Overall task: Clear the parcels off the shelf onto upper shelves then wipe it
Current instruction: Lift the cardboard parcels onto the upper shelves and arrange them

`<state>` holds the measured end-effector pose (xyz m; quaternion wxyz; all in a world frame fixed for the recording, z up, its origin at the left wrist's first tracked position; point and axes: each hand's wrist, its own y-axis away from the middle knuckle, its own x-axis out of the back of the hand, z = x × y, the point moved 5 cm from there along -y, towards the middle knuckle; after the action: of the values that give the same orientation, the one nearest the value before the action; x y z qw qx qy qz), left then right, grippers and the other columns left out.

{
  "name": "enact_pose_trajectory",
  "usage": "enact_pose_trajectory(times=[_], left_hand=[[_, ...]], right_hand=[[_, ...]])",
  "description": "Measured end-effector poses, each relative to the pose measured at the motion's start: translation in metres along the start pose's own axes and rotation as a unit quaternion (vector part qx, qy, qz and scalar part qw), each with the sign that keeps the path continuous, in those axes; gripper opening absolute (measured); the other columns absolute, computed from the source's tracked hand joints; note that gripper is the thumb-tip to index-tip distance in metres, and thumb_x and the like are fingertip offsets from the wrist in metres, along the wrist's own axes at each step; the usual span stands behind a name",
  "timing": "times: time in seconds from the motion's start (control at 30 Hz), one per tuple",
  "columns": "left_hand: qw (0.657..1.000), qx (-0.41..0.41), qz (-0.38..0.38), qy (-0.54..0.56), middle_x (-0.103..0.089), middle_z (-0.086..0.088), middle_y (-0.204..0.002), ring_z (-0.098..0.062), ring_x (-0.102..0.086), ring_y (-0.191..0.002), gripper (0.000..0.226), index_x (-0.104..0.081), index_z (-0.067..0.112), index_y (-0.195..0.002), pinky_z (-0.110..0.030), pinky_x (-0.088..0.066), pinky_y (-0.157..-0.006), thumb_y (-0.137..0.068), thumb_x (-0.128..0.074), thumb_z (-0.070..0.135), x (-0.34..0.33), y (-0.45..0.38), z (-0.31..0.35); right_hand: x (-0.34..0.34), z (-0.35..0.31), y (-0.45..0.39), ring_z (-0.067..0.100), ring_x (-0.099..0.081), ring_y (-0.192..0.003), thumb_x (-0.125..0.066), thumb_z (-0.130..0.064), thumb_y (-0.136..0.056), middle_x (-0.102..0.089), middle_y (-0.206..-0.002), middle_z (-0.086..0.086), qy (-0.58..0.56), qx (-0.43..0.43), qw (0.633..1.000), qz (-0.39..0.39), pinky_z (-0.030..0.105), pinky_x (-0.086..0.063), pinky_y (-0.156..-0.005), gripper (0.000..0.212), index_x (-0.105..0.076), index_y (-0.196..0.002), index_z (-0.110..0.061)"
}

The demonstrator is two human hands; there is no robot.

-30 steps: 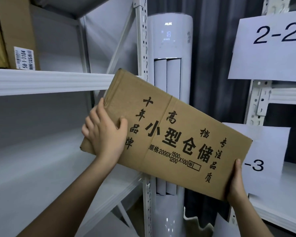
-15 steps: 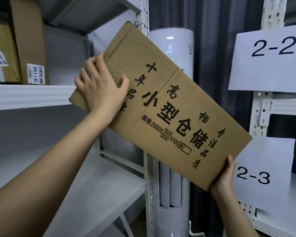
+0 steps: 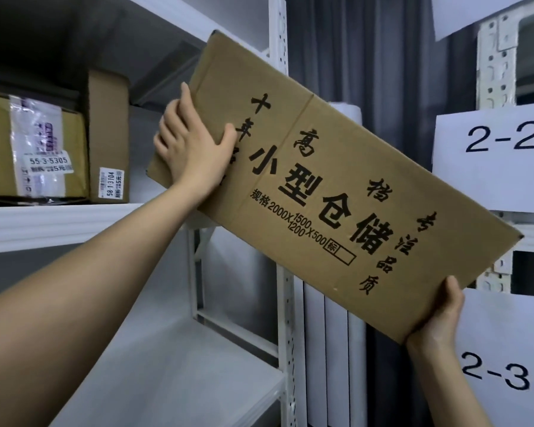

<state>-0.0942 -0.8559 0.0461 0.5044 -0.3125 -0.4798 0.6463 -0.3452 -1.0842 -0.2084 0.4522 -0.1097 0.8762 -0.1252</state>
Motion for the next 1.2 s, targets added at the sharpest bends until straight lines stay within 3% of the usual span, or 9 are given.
enact_pose_trajectory(times=[0.1,0.2,0.33,0.47,0.53,0.6,0.73,0.93,1.2], left_hand=[[0.999,0.019,-0.027,0.012,-0.015,-0.012,-0.154,-0.034,-0.018,-0.140,0.081,-0.002,0.022,-0.153,-0.051,-0.013,-0.113,-0.089,-0.041,0.053,-0.002,-0.008,-0.021],[0.997,0.037,-0.060,0.018,-0.006,-0.010,-0.158,-0.034,-0.010,-0.143,0.076,0.001,0.028,-0.153,-0.054,-0.010,-0.115,-0.092,-0.038,0.055,-0.005,-0.014,-0.039],[0.988,0.074,-0.118,0.064,0.008,-0.002,-0.160,-0.030,0.006,-0.146,0.073,0.005,0.038,-0.151,-0.057,-0.005,-0.115,-0.093,-0.034,0.060,-0.014,-0.014,-0.049],[0.977,0.070,-0.171,0.103,0.013,0.005,-0.159,-0.028,0.008,-0.146,0.071,0.006,0.043,-0.149,-0.058,-0.008,-0.115,-0.093,-0.034,0.061,-0.027,-0.002,-0.046],[0.972,0.068,-0.198,0.110,0.013,0.005,-0.159,-0.028,0.008,-0.146,0.072,0.006,0.043,-0.149,-0.057,-0.008,-0.115,-0.093,-0.034,0.063,-0.031,0.002,-0.046],[0.965,0.070,-0.225,0.115,0.013,0.004,-0.159,-0.030,0.007,-0.146,0.072,0.007,0.043,-0.149,-0.056,-0.008,-0.115,-0.092,-0.033,0.064,-0.033,0.003,-0.046],[0.952,0.091,-0.268,0.115,0.009,0.003,-0.160,-0.036,0.003,-0.145,0.072,0.006,0.041,-0.150,-0.054,-0.009,-0.114,-0.093,-0.031,0.065,-0.032,0.002,-0.055],[0.937,0.072,-0.340,0.030,0.005,0.000,-0.161,-0.035,-0.011,-0.145,0.073,0.009,0.043,-0.149,-0.051,-0.016,-0.113,-0.091,-0.028,0.068,-0.033,-0.002,-0.087],[0.902,0.146,-0.405,0.002,-0.004,-0.013,-0.159,-0.033,-0.018,-0.144,0.074,0.010,0.035,-0.151,-0.045,-0.018,-0.114,-0.093,-0.026,0.064,-0.045,-0.003,-0.108]], right_hand=[[-0.014,-0.015,0.004,0.019,-0.053,-0.124,-0.058,-0.066,-0.074,-0.056,-0.135,-0.007,0.013,0.060,0.998,-0.029,0.045,-0.047,-0.094,0.069,-0.044,-0.137,-0.040],[-0.030,-0.036,0.010,0.019,-0.052,-0.125,-0.058,-0.066,-0.076,-0.052,-0.138,-0.010,0.056,0.135,0.988,-0.050,0.054,-0.042,-0.101,0.068,-0.039,-0.137,-0.044],[-0.070,-0.066,0.024,0.010,-0.051,-0.125,-0.053,-0.057,-0.083,-0.051,-0.137,-0.015,0.132,0.223,0.964,-0.060,0.048,-0.040,-0.105,0.060,-0.036,-0.139,-0.044],[-0.125,-0.083,0.034,0.005,-0.046,-0.127,-0.054,-0.048,-0.089,-0.044,-0.142,-0.014,0.170,0.277,0.941,-0.095,0.029,-0.041,-0.101,0.063,-0.028,-0.146,-0.038],[-0.152,-0.082,0.035,0.008,-0.041,-0.130,-0.056,-0.059,-0.081,-0.037,-0.146,-0.009,0.199,0.277,0.934,-0.107,0.036,-0.037,-0.107,0.075,-0.024,-0.147,-0.042],[-0.176,-0.080,0.037,0.001,-0.041,-0.124,-0.057,-0.059,-0.080,-0.032,-0.145,-0.009,0.223,0.272,0.929,-0.117,0.034,-0.034,-0.108,0.079,-0.020,-0.147,-0.042],[-0.223,-0.065,0.044,-0.017,-0.036,-0.086,-0.058,-0.046,-0.090,-0.023,-0.129,-0.009,0.290,0.265,0.910,-0.134,0.026,-0.032,-0.092,0.075,-0.012,-0.149,-0.043],[-0.282,-0.028,0.033,0.015,-0.045,-0.105,-0.060,-0.055,-0.084,-0.024,-0.119,-0.005,0.322,0.245,0.901,-0.156,0.034,-0.037,-0.099,0.081,-0.010,-0.147,-0.046],[-0.341,0.032,0.008,0.030,-0.039,-0.123,-0.056,-0.068,-0.076,-0.030,-0.125,0.003,0.368,0.236,0.886,-0.157,0.042,-0.037,-0.101,0.087,-0.008,-0.146,-0.049]])
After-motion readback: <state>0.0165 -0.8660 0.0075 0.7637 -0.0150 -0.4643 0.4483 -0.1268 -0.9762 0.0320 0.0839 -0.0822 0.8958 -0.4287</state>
